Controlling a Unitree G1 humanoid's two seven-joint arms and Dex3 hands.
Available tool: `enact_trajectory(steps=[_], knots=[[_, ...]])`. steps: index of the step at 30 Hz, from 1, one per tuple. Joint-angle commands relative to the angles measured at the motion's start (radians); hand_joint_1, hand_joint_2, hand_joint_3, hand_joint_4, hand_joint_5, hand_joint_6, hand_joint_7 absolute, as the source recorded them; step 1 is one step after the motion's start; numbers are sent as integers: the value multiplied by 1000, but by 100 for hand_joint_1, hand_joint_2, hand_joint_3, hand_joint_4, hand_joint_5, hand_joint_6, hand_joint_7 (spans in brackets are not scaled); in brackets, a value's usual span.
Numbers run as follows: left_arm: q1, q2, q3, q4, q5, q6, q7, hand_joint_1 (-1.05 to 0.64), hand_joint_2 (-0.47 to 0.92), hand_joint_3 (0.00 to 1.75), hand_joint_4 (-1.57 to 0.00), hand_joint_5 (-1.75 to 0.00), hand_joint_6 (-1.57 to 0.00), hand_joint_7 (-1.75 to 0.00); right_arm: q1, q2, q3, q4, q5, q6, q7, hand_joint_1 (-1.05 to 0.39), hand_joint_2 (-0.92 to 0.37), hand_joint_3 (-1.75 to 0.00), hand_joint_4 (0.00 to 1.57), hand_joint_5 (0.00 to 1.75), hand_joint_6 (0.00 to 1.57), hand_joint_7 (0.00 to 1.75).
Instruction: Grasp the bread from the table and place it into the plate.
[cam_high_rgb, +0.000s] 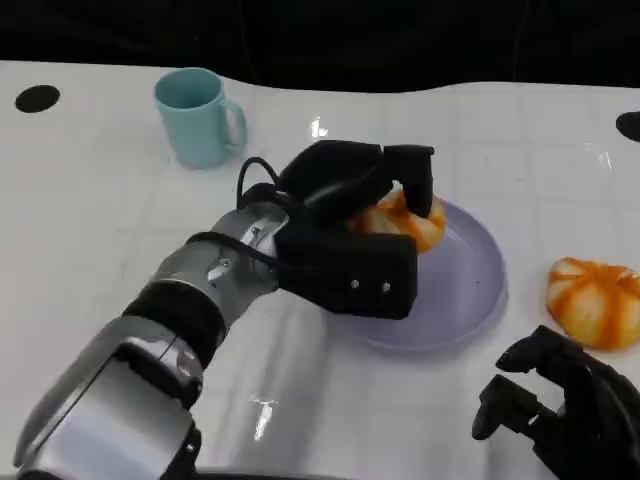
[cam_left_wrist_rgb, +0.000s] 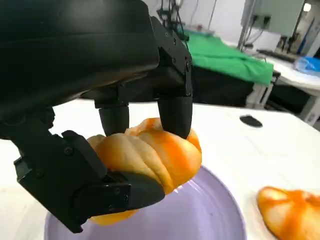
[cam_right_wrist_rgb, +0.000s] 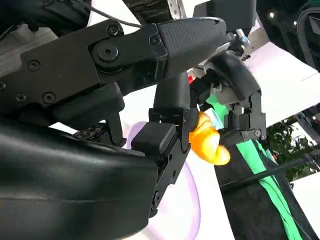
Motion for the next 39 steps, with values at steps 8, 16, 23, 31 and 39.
enact_trajectory(steps=[8, 16, 23, 31, 39], knots=[[-46, 10, 10, 10, -55, 45, -284, -52, 92, 31, -10, -69, -24, -20, 8, -11, -2, -11, -5, -11, 3, -49, -92, -24, 72, 154, 76, 109], [-52, 33, -11, -22, -33, 71, -365, -86, 92, 47, 0, -33, -14, -9, 6, -16, -7, -13, -4, -7, 0, -49, -92, -22, 73, 154, 77, 109], [-39, 64, -4, -53, -46, 38, -362, -88, 92, 51, 0, -33, -17, -10, 3, -15, -13, -3, 2, -12, 9, -49, -92, -22, 72, 153, 76, 108], [87, 135, 94, -144, -176, -73, -369, -74, 92, 37, -6, -38, -22, -8, 7, -16, -18, -13, 4, -7, 7, -49, -92, -23, 73, 152, 78, 104], [279, 118, 265, -225, -489, -157, -523, -62, 92, 29, -21, -50, -31, -11, 11, -18, -22, -16, 7, 1, 6, -50, -92, -24, 73, 153, 78, 105]])
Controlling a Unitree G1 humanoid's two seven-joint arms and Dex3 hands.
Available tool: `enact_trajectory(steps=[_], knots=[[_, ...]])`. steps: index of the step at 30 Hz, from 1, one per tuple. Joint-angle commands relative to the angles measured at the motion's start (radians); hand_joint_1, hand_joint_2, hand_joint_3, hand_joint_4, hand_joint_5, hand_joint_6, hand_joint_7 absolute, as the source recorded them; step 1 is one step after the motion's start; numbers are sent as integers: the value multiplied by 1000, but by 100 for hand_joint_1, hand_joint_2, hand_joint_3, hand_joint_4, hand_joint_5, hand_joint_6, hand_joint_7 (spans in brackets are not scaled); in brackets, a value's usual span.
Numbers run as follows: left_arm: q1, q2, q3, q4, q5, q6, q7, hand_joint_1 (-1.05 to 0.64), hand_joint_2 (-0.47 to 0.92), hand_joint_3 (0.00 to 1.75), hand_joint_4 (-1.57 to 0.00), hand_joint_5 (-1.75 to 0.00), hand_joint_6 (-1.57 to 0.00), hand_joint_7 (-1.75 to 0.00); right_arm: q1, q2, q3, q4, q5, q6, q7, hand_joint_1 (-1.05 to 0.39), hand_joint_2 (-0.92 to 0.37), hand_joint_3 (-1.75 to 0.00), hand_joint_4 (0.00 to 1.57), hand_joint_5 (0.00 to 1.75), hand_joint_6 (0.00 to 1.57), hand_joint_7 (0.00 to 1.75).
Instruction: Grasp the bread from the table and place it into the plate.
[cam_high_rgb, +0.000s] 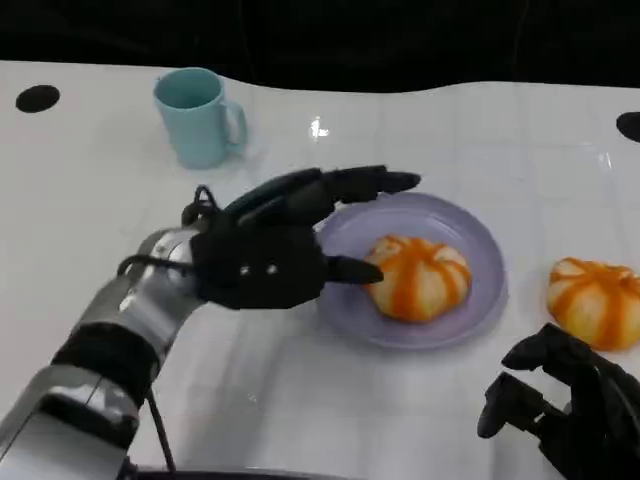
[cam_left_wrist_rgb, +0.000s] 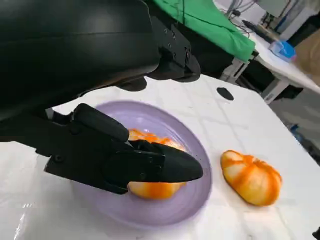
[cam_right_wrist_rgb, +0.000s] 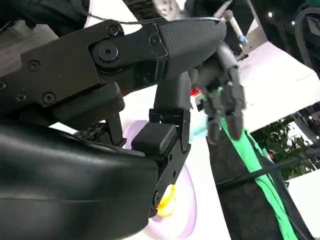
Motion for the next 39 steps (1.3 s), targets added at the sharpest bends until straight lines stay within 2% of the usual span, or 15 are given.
enact_trajectory(steps=[1, 7, 12, 15, 16, 19, 21, 24, 27, 34, 39], knots=[[134, -27, 147, -86, -281, -1, -158, -60, 92, 27, -27, -55, -36, -12, 8, -15, -9, -10, 5, 9, -3, -50, -92, -23, 73, 153, 78, 105], [287, -96, 266, -241, -543, 73, -287, -59, 92, 26, -52, -68, -56, -16, 7, -15, -14, -18, 9, 36, -14, -50, -92, -20, 74, 153, 79, 108], [447, -177, 325, -457, -740, 287, -308, -62, 92, 23, -77, -75, -80, -19, 11, -13, -10, -28, 3, 38, -18, -51, -92, -19, 74, 154, 79, 108], [544, -183, 332, -609, -805, 440, -291, -64, 92, 28, -74, -103, -89, -25, 14, -11, -8, -31, 0, 35, -20, -51, -92, -19, 74, 154, 80, 108], [569, -181, 336, -649, -820, 481, -287, -66, 92, 29, -70, -117, -87, -38, 14, -10, -7, -31, -1, 32, -20, -51, -92, -19, 74, 154, 80, 108], [646, -179, 350, -748, -838, 561, -265, -67, 92, 35, -62, -157, -64, -109, 13, -10, -5, -29, -2, 28, -15, -51, -92, -20, 74, 154, 80, 108], [703, -176, 360, -810, -857, 606, -264, -64, 92, 39, -62, -169, -58, -132, 15, -10, -3, -33, -4, 28, -16, -51, -92, -21, 73, 154, 79, 108], [779, -187, 382, -887, -915, 690, -243, -60, 92, 39, -72, -174, -55, -158, 15, -9, -4, -31, 3, 31, -11, -50, -92, -21, 73, 153, 79, 107], [842, -200, 395, -934, -946, 736, -229, -57, 92, 41, -80, -175, -55, -171, 12, -12, -5, -28, 6, 33, -6, -49, -92, -21, 73, 153, 78, 106], [902, -183, 431, -949, -1004, 808, -268, -56, 92, 45, -82, -175, -57, -175, 10, -7, 0, -29, -2, 29, -9, -50, -92, -20, 74, 152, 80, 105], [951, -202, 446, -981, -1025, 869, -221, -55, 92, 41, -84, -175, -61, -175, 14, -11, 0, -38, -4, 34, -14, -51, -92, -19, 74, 153, 81, 105]])
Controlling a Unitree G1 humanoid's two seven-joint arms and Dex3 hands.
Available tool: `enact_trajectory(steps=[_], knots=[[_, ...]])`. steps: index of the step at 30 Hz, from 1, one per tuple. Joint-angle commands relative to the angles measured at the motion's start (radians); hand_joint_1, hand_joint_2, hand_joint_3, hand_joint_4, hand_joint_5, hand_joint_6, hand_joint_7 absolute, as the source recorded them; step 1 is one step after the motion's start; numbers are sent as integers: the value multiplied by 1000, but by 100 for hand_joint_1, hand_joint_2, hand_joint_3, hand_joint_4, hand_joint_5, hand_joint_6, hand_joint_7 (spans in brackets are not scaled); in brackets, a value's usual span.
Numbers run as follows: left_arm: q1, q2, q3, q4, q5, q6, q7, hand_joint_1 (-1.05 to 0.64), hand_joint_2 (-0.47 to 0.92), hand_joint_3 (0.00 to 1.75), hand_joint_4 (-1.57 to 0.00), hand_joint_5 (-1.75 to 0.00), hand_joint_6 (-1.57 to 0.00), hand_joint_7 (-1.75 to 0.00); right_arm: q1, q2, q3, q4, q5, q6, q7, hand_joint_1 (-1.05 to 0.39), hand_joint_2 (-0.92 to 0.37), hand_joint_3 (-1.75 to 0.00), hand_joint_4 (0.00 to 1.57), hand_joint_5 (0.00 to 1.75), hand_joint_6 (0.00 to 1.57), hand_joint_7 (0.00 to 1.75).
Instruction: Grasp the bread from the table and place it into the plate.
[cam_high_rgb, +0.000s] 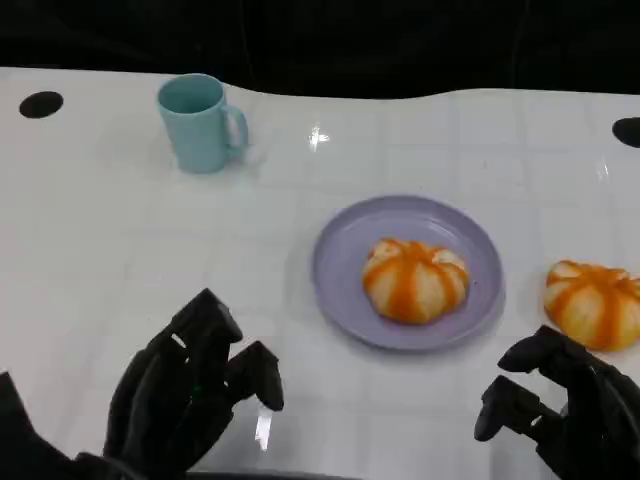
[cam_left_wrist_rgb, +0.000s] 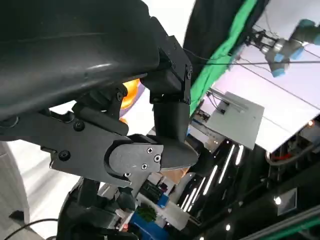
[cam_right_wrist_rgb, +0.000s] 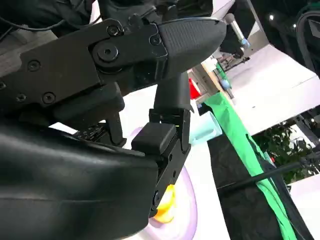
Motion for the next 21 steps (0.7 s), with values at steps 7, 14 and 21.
enact_trajectory(steps=[7, 14, 21], knots=[[57, -26, 23, -28, 4, 26, 40, -55, 92, 40, -86, -175, -61, -175, 11, -24, -6, -25, -1, 2, -2, -51, -92, -21, 72, 156, 79, 106], [71, -40, 17, -30, 38, 0, 46, -56, 92, 38, -85, -175, -61, -175, 5, -29, -19, -11, 15, 2, 9, -50, -92, -21, 74, 155, 80, 105], [60, -45, 20, -14, 43, -14, 34, -55, 92, 40, -86, -175, -62, -175, 3, -36, -25, -11, 12, 10, 2, -51, -92, -20, 76, 151, 83, 100]])
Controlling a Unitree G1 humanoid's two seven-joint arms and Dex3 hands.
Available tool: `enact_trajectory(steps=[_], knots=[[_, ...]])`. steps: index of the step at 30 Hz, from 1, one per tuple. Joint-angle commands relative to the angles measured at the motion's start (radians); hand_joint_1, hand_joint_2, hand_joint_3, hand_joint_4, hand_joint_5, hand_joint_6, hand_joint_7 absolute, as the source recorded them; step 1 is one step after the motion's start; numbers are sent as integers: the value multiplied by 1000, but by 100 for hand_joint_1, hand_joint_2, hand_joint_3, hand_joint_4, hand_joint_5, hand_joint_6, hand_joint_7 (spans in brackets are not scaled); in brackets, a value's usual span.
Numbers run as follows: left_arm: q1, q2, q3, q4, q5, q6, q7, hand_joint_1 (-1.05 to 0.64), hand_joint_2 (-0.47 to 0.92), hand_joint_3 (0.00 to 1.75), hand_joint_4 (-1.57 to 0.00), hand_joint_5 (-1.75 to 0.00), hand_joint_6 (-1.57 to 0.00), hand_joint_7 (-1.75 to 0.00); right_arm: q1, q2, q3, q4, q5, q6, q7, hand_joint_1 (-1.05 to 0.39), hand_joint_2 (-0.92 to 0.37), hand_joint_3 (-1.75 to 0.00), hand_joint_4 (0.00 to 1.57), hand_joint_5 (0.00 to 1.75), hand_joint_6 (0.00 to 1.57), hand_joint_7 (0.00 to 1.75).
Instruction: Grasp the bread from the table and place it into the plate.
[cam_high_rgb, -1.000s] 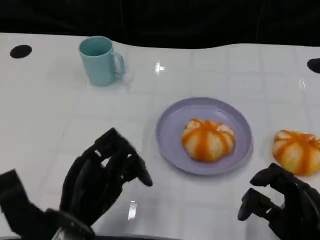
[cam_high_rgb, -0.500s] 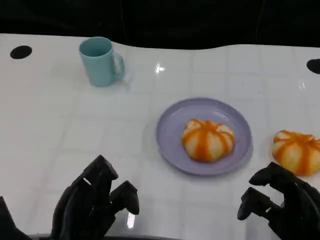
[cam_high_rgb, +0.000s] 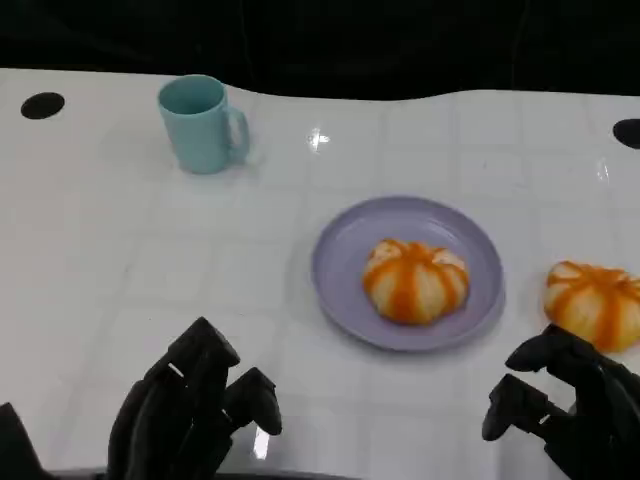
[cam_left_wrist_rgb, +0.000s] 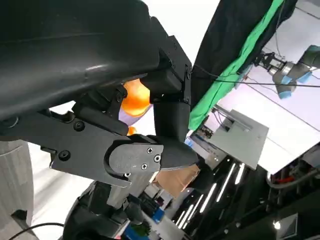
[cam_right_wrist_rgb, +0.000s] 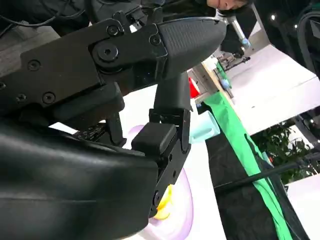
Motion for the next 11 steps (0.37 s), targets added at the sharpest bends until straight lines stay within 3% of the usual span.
enact_trajectory(steps=[1, 11], knots=[[-6, 9, 7, 13, 5, -17, -7, -56, 92, 39, -85, -175, -61, -175, -4, -19, -16, 7, 8, 10, -2, -51, -92, -19, 75, 152, 83, 100], [-23, 7, 12, 40, 3, -29, -19, -55, 92, 39, -85, -175, -62, -175, -18, -18, -22, 32, 9, 4, 3, -50, -92, -20, 75, 152, 83, 100]])
